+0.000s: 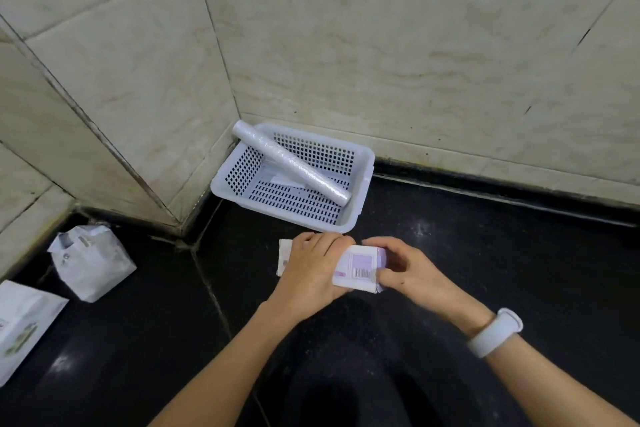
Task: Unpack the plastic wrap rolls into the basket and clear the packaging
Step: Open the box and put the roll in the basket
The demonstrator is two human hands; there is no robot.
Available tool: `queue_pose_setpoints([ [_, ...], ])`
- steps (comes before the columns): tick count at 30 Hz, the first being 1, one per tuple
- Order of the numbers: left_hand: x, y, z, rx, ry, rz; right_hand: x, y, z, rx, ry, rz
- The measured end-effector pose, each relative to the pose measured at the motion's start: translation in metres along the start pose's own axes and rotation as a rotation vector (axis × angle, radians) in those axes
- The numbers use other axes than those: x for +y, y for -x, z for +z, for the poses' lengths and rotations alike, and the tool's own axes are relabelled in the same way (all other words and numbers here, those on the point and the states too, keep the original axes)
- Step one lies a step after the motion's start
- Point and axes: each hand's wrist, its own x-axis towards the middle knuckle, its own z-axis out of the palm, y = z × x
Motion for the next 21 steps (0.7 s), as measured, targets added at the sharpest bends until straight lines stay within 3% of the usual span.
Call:
queue_pose_setpoints([
  [8,-0.001,0.004,0.018,-0.052,0.098,-0.124,0.004,0.001,-0.002,-0.025,-0.066,-0.044],
  [12,-0.007,0.009,0.023,-0.082,0.088,-0.174,0.009,-0.005,0.005,0.051,-0.141,-0.015],
  [17,-0.007,0.012,0.028,-0.085,0.045,-0.197,0.015,-0.015,0.012,0.062,0.041,0.067],
  [21,-0.011,0.016,0.026,-0.133,0.27,-0.352,0.015,-0.018,-0.007,0.025,-0.173,0.067],
])
